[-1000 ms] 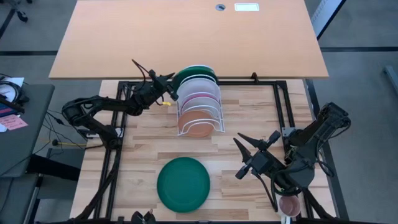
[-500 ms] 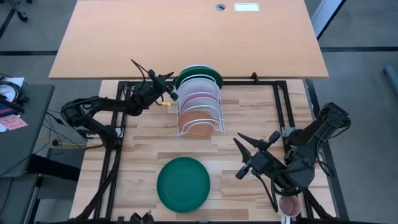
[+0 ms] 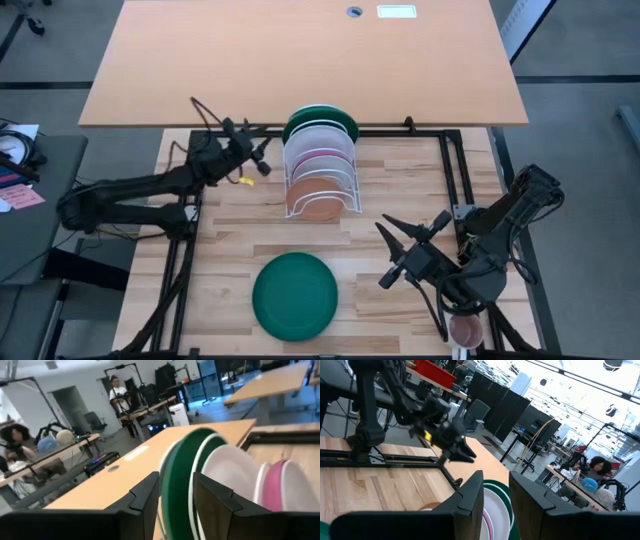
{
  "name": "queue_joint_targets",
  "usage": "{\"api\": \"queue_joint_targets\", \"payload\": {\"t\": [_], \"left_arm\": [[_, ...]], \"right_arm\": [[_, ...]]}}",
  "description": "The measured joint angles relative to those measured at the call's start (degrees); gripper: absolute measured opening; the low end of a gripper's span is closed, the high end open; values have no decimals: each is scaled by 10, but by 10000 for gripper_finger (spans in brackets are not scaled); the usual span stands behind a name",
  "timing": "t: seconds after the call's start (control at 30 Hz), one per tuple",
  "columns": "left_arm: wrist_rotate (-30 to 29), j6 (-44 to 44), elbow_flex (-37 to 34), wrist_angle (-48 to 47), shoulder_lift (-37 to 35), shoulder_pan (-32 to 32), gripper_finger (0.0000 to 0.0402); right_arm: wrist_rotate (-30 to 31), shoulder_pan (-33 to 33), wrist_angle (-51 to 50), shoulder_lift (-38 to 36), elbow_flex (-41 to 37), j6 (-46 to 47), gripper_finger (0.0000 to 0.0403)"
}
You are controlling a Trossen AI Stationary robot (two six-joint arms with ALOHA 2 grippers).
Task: Sort dishes
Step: Put the green plate on the dish rack
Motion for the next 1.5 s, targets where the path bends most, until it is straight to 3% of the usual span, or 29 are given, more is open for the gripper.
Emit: {"api": "queue_joint_targets", "payload": {"t": [0.17, 0.43, 0.6, 0.73, 1.03, 1.13, 1.5], "left_arm": [[43, -102, 0, -76, -75, -3, 115], [327, -247, 0, -254, -120, -3, 115], [365, -356, 0, -329, -130, -4, 115], [391, -340, 0, -395, -135, -26, 115], [391, -327, 0, -409, -135, -131, 115], [366, -344, 0, -418, -135, -172, 123], [123, -438, 0, -470, -134, -361, 196]], "right_arm": [[0, -3, 0, 0, 0, 24, 98], [0, -8, 0, 0, 0, 30, 98], [0, -9, -1, 0, 0, 45, 98], [0, -9, -1, 0, 0, 45, 98], [0, -10, -3, 0, 0, 43, 98], [0, -10, -3, 0, 0, 43, 98], [0, -10, -3, 0, 0, 45, 98]]}}
